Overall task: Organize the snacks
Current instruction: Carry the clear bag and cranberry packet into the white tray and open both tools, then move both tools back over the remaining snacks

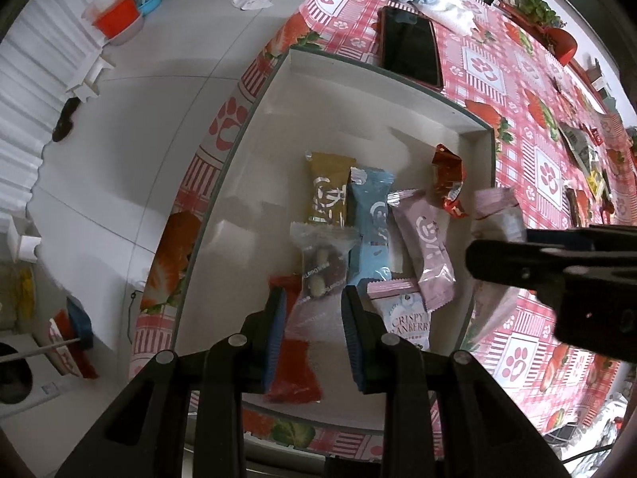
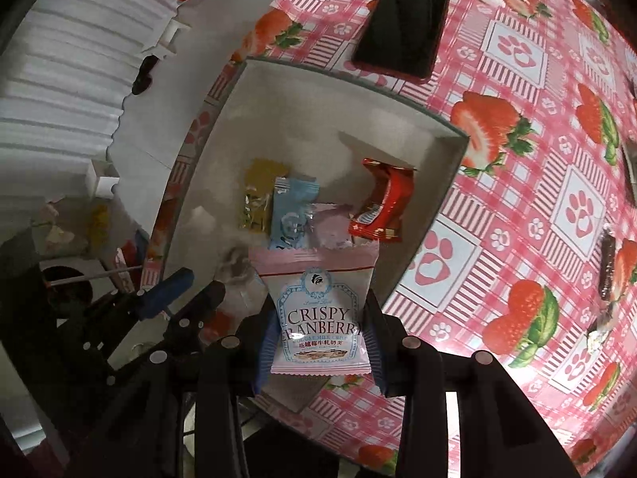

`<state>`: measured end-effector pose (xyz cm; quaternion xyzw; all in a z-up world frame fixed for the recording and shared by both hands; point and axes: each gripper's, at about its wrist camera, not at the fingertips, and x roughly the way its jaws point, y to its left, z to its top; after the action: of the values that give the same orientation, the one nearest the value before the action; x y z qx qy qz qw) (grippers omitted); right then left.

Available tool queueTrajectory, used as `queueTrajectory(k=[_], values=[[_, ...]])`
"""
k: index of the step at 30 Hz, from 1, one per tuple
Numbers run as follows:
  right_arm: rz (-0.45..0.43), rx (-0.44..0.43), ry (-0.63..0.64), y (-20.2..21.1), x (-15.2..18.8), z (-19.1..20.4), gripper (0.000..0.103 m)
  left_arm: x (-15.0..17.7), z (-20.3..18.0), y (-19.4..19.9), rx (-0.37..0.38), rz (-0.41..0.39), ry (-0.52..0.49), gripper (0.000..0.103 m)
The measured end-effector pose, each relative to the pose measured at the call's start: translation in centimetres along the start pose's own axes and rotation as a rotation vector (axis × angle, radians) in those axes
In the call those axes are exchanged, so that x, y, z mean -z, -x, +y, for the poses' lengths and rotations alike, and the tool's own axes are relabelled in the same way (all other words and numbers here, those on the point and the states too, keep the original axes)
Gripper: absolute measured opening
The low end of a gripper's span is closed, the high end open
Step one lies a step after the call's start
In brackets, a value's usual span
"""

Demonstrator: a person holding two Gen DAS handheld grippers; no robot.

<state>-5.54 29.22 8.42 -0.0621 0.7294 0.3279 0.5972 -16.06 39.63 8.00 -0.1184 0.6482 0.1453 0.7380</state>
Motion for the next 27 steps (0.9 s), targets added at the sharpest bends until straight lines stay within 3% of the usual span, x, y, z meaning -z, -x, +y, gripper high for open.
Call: queueTrajectory(k=[6, 8, 10, 13, 18, 20, 27], values=[[0.020, 0.006, 0.006, -1.3, -0.4, 0.5, 0.041, 0.1, 0.1, -0.4, -0.001, 0.005, -0.006, 0.032], [0.030, 0.002, 0.009, -1.5, -0.3, 0.6, 0.042, 0.2, 0.1, -0.4, -0.002, 0.010, -0.011, 0.041], [0.035, 0.004, 0.009, -1.7, -0.3, 0.5, 0.052, 0.3, 0.1, -0.4, -0.011, 0.007, -0.007, 0.060], [0.026, 0.007, -0.005, -1.7, -0.1, 0.3, 0.076, 0.5, 0.0, -0.2, -0.012, 0.002, -0.006, 0.067], [0.034, 0.019, -0.048, -1.6, 0.7, -1.7, 0.079, 0.6, -0.7, -0.4, -0.018, 0.016, -0.027, 0.072], [0.039, 0.024, -0.081, -1.6, 1.5, -3.4, 0.102, 0.7, -1.3, -0.4, -0.018, 0.021, -0.044, 0.073], [0.066, 0.065, -0.272, -1.8, 6.0, -11.0, 0.103, 0.9, -4.3, -0.5, -0.010, 0.033, -0.122, 0.074]])
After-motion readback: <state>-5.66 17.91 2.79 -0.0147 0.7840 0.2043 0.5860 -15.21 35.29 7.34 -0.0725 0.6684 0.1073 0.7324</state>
